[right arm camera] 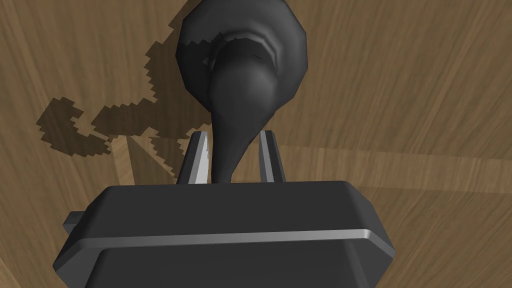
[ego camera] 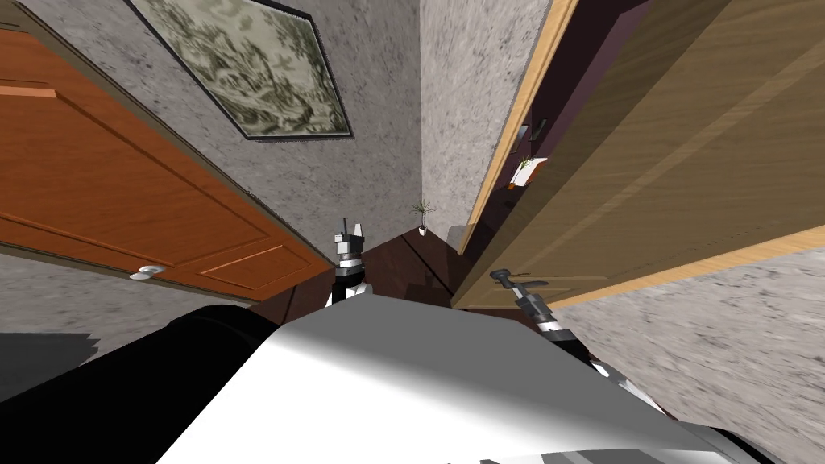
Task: Pull the door open
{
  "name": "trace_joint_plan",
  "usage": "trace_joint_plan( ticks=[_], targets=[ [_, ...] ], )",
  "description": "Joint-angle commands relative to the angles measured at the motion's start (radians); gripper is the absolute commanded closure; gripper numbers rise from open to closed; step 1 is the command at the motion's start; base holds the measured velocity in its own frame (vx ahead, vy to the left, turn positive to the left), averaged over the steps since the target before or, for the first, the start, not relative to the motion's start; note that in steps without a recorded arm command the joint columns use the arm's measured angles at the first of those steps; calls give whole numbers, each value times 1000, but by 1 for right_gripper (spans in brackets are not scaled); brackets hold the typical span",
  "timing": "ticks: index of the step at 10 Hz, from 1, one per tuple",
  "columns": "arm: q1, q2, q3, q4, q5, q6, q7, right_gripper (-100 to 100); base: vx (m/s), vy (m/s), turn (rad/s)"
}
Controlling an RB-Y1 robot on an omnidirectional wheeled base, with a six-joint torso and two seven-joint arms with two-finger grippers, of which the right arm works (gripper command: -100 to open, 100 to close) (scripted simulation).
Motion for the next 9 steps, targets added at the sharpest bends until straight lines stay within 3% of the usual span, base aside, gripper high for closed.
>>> trace_joint_plan(
  ticks=[1,8,9],
  targets=[
    [10,-10,-9,-18,-5,8,1,100,-129,-74,97],
    [10,-14,-12,-8,-5,-3,0,100,-84,-36,64],
    [7,-6,-4,-6,0,-2,-3,100,-12,-5,16]
  ],
)
